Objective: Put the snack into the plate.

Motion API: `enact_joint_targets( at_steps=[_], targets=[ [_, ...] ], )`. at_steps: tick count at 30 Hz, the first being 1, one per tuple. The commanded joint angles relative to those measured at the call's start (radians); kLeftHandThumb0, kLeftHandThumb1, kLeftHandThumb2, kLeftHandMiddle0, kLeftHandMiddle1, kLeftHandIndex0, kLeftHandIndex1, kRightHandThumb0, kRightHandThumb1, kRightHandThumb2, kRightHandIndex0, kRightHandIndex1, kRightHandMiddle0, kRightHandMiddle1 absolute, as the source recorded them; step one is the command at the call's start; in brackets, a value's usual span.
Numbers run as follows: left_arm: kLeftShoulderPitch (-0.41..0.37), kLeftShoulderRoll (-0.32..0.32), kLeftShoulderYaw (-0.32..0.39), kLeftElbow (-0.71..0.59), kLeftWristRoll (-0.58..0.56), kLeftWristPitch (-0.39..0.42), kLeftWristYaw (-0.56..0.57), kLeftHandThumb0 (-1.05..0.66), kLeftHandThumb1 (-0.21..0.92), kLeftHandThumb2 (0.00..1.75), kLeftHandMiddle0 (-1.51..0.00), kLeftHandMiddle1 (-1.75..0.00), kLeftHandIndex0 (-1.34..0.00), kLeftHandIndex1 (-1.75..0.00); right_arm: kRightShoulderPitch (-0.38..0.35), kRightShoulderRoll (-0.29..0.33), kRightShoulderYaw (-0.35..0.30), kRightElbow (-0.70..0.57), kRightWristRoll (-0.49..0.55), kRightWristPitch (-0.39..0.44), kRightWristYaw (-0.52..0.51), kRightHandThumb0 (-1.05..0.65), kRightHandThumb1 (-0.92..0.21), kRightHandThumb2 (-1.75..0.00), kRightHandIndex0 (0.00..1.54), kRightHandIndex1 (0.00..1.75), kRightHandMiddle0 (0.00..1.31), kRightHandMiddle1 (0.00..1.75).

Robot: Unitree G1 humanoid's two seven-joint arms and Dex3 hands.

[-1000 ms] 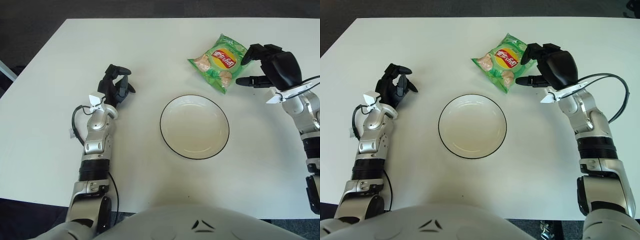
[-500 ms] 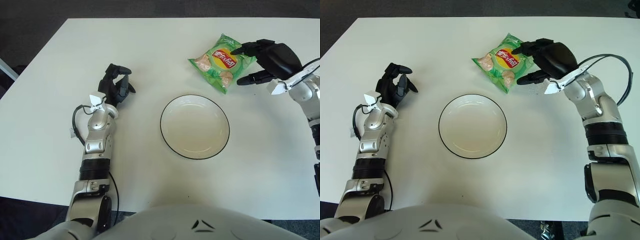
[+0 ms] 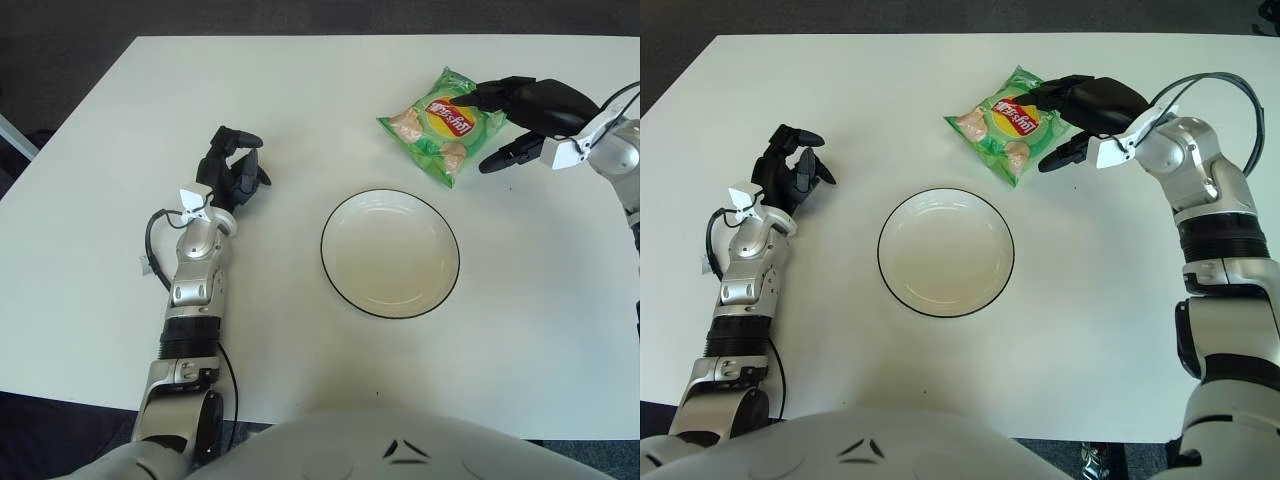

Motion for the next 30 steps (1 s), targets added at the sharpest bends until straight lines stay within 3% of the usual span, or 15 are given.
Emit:
enact_joint_targets(
  at_steps=[1, 7, 30],
  targets=[
    [0.090, -0.042, -0.018, 0.064, 0.015, -0.015, 0.012, -0.36, 0.83, 0.58, -0.86, -1.75, -0.31, -1.69, -0.051, -0.005, 0.017, 0.012, 0.053, 0.030, 0.107, -0.82, -0.92, -0.12, 0.01, 0.00, 0.07, 0.00],
    [0.092, -0.043, -0.019, 0.065, 0.017, -0.022, 0.012, -0.36, 0.82, 0.59, -0.86, -1.75, -0.32, -1.69, -0.090, 0.007, 0.033, 0.044, 0.049, 0.002, 0.142, -0.84, -0.92, -0.07, 0.00, 0.00, 0.05, 0.00],
    [0.106, -0.039, -0.041, 0.075, 0.074, -0.095, 0.028, -0.36, 0.82, 0.59, -0.88, -1.75, -0.33, -1.67, -0.228, 0.075, 0.123, 0.240, -0.071, -0.054, 0.048, -0.84, -0.92, -0.03, 0.00, 0.00, 0.03, 0.00]
  ],
)
